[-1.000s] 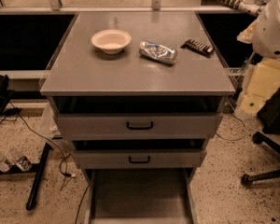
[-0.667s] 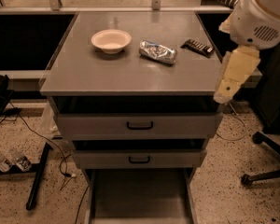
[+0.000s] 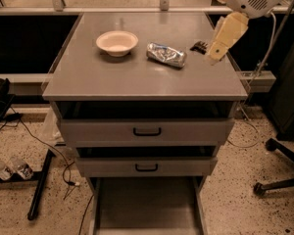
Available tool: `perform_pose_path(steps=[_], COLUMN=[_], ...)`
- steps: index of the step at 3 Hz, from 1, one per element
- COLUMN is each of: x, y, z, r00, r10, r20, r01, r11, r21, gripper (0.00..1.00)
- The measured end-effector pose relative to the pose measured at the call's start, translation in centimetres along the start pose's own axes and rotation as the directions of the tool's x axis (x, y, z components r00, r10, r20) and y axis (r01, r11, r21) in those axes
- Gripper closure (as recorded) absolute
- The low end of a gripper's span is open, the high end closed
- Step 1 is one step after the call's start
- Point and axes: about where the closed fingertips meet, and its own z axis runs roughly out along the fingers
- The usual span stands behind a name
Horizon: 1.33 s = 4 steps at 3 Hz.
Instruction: Place redbull can into bottom drawer
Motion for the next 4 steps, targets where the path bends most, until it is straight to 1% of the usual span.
perform_pose_path(steps=[1, 2, 3, 4], x=[0.0, -0.6, -1.1, -1.0], y=[0.0, -1.0, -2.8, -4.0], z=[0.0, 1.4, 4.5, 7.5], r00=[1.000, 0.999, 0.990, 0.969], r10=[0.002, 0.001, 0.013, 0.065], r20=[0.002, 0.047, 0.142, 0.239], r01=[-0.002, -0.002, -0.018, -0.074], r11=[1.0000, 0.9998, 0.9992, 0.9968], r21=[-0.001, 0.017, 0.036, 0.031], gripper=[0.00, 0.00, 0.00, 0.00])
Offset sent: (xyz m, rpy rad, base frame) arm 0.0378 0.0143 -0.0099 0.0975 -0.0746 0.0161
